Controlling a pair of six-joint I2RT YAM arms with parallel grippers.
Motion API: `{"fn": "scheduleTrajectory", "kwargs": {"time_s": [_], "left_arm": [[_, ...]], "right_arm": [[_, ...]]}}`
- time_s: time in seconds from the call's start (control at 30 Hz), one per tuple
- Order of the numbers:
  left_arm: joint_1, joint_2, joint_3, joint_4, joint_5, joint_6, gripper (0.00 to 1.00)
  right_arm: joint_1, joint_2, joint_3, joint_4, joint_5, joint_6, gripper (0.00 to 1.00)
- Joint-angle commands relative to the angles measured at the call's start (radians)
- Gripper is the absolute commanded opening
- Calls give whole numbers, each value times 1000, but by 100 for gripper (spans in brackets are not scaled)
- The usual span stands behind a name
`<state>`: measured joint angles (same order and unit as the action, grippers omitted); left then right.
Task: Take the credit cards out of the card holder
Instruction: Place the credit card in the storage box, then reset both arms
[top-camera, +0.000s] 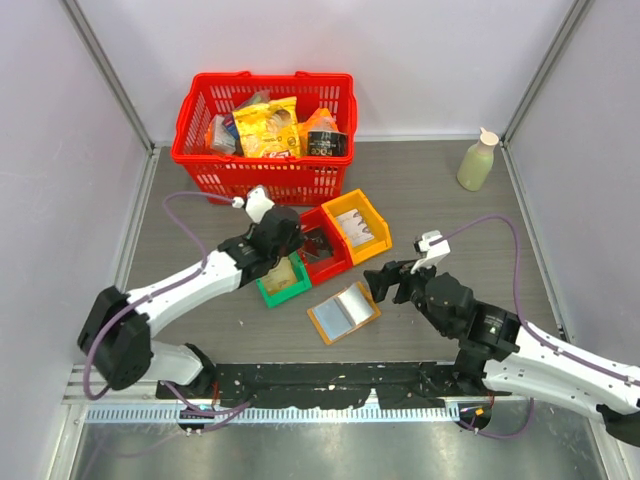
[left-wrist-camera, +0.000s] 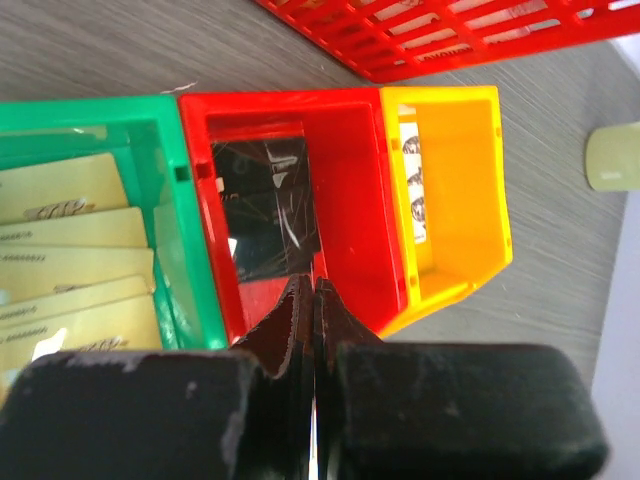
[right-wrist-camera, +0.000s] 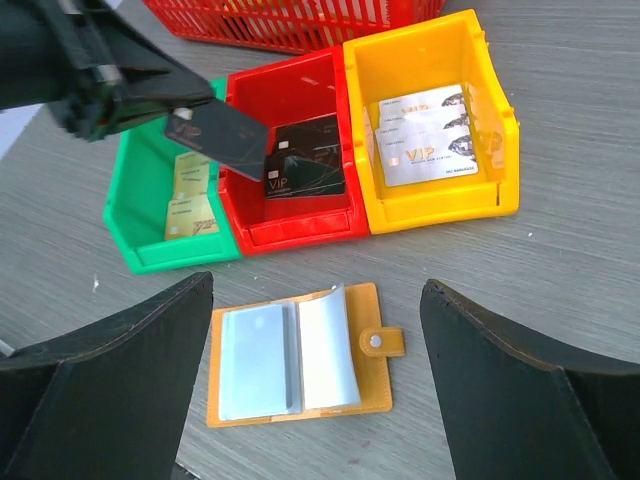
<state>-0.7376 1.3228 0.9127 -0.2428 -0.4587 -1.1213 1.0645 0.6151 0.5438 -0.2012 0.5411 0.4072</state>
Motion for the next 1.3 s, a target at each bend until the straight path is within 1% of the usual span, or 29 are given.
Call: {"fn": "scheduleTrajectory", "kwargs": {"time_s": [0.0,0.13,0.17,0.2,0.27,0.33,0.4,0.47,0.5,0.57,0.6,0.63,0.73,0.8,0.83,0.87,0.9,0.93,0.97,1.03,1.13,1.17,1.27], "left_arm": [[24,128,112,111,-46,26,0],[33,251,175,169,-21,8,0],[38,280,189,174,-11,5,2],[41,308,201,177,-5,5,6],[49,348,218,165,-11,8,31],[52,354,222,120,-21,28,48],[52,323,203,94,-47,55,62],[52,264,175,65,-83,90,74],[53,233,164,45,-104,104,82],[55,156,152,8,-132,153,92],[55,127,155,-24,-144,184,98],[53,93,166,-58,-153,228,100],[61,0,193,-188,-192,322,100],[107,-68,183,-242,-192,374,100],[150,-101,169,-266,-148,385,100],[218,-147,151,-288,-52,385,100],[281,-218,123,-299,12,387,100],[341,-270,92,-311,55,391,100],[380,-336,74,-326,64,405,100],[423,-460,68,-378,39,451,100],[426,-664,80,-467,-43,489,100],[426,-765,77,-484,-57,501,100],[426,-1001,46,-495,-84,547,100]], "right_arm": [[-3,-70,1,-79,20,110,88],[-3,-98,16,-124,43,108,88],[-3,-98,22,-127,45,107,88],[-3,-100,27,-136,51,102,88],[-3,-103,36,-155,60,96,88],[-5,-104,47,-173,66,90,88],[-3,-106,57,-197,85,85,88],[-3,-110,67,-225,118,81,88],[-3,-110,74,-236,135,81,88],[-3,-112,94,-282,227,90,88],[-3,-112,100,-314,247,97,88],[-3,-112,113,-331,293,99,88],[-3,-117,145,-421,368,111,88],[-3,-132,179,-477,436,154,88],[-3,-159,182,-486,451,154,88],[-3,-170,192,-492,464,154,88],[-3,-202,202,-519,497,175,88],[-3,-230,220,-529,525,179,88],[-3,-242,231,-547,537,182,88],[-3,-287,257,-573,571,176,87],[-3,-357,291,-595,611,157,87],[-3,-370,300,-604,617,154,87],[-3,-437,312,-615,645,139,87]]}}
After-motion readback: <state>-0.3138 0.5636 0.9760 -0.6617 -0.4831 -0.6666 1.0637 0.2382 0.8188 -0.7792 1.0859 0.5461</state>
